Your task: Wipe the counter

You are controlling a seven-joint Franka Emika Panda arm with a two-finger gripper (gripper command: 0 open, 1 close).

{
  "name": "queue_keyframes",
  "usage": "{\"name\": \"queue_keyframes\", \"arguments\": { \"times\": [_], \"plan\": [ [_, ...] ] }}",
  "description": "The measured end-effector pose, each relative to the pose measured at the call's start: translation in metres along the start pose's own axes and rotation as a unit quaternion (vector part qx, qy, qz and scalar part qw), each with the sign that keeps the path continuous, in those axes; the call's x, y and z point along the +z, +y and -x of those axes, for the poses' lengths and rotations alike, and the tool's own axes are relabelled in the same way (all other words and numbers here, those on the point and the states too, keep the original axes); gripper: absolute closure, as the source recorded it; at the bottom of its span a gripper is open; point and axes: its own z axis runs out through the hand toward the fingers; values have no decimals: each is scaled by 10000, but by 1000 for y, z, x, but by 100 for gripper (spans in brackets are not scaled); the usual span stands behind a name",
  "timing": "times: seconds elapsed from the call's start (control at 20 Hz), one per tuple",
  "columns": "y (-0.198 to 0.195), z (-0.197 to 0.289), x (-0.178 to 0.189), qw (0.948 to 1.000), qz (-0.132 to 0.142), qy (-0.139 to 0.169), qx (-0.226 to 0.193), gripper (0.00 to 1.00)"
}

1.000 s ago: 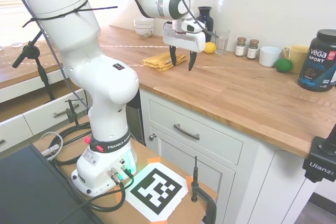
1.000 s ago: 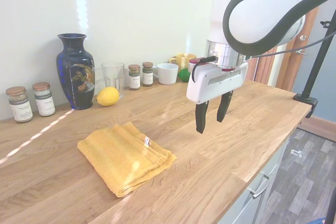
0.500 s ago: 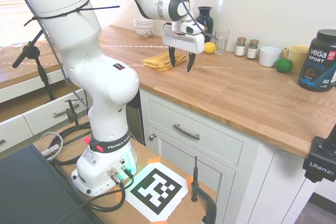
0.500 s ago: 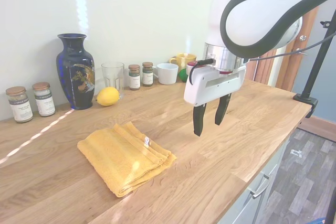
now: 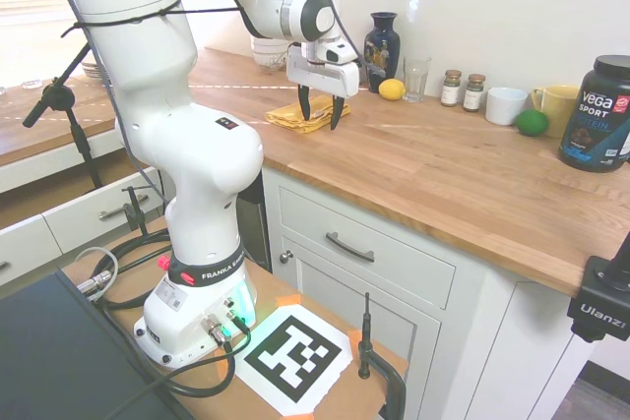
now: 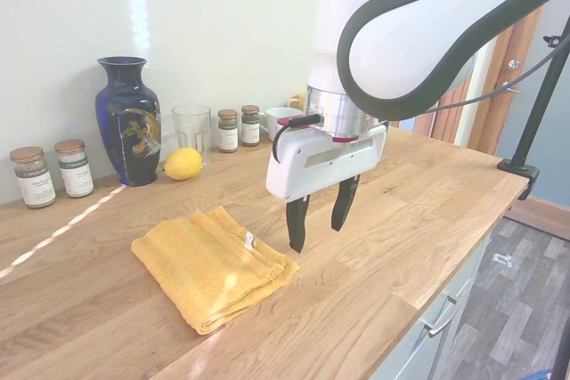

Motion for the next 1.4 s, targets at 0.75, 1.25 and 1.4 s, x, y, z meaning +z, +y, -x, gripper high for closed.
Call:
{"name": "queue_keyframes", "arguments": {
  "times": [0.75,1.25,1.4],
  "plan": [
    [-113,47,28,9997,-20,-98,227,0],
    [-120,48,32,9996,38,-21,269,100],
    [-119,48,33,9996,40,-20,275,100]
  ]
}}
